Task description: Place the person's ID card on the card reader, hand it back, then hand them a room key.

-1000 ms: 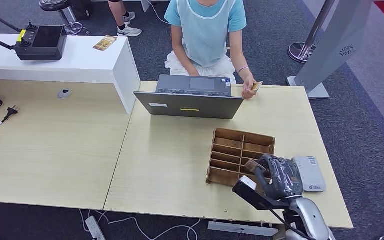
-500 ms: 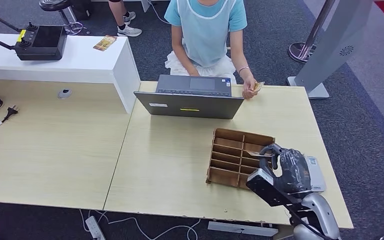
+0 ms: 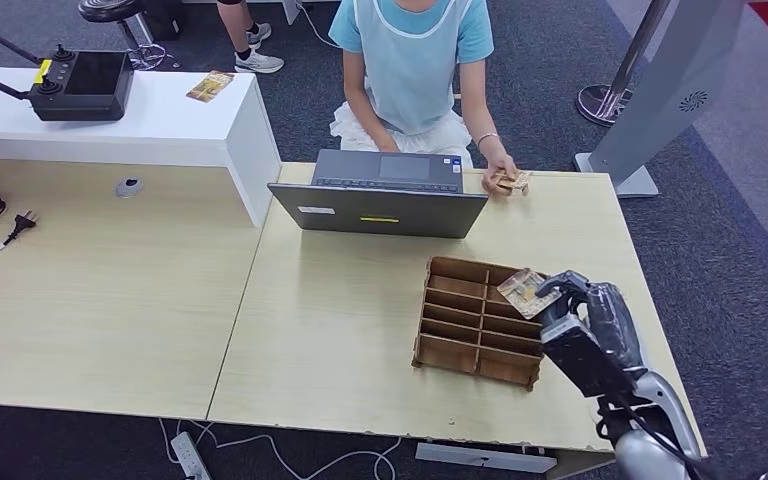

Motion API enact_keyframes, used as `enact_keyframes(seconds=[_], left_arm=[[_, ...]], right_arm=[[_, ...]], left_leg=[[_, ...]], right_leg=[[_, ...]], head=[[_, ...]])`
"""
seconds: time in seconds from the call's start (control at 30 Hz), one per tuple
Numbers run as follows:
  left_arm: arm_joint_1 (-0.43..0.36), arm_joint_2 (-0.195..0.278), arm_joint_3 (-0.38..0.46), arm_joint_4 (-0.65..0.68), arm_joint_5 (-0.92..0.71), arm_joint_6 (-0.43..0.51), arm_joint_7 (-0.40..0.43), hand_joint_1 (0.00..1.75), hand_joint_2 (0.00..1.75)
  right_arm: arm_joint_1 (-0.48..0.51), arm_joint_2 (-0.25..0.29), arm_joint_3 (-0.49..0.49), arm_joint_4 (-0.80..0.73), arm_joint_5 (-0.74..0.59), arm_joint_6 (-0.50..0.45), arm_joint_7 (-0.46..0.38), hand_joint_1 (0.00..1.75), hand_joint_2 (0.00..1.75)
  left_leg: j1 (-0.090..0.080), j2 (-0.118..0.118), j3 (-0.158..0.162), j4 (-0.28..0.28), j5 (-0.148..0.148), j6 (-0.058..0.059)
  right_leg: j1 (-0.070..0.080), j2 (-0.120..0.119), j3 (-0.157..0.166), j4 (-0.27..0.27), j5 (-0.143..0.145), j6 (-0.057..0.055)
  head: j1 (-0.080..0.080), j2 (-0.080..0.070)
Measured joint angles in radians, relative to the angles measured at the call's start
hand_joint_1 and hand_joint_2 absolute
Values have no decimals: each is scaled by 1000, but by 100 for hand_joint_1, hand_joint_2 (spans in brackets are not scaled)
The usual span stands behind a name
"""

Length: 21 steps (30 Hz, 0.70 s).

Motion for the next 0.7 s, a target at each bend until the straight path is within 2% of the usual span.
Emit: enact_keyframes(seconds=[0.37, 0.7], left_arm=[[0, 1, 0, 0, -10, 4, 0, 0, 0], [0, 4, -1, 0, -24, 4, 0, 0, 0]], right_arm=[[-9, 0, -46, 22, -85, 24, -30, 175, 175], [-103, 4, -45, 46, -92, 34, -43, 175, 175]], left_leg=[[0, 0, 0, 0, 0, 0], [0, 0, 0, 0, 0, 0]], right_leg=[[0, 0, 0, 0, 0, 0], [0, 0, 0, 0, 0, 0]], head=[[0, 0], [0, 0]])
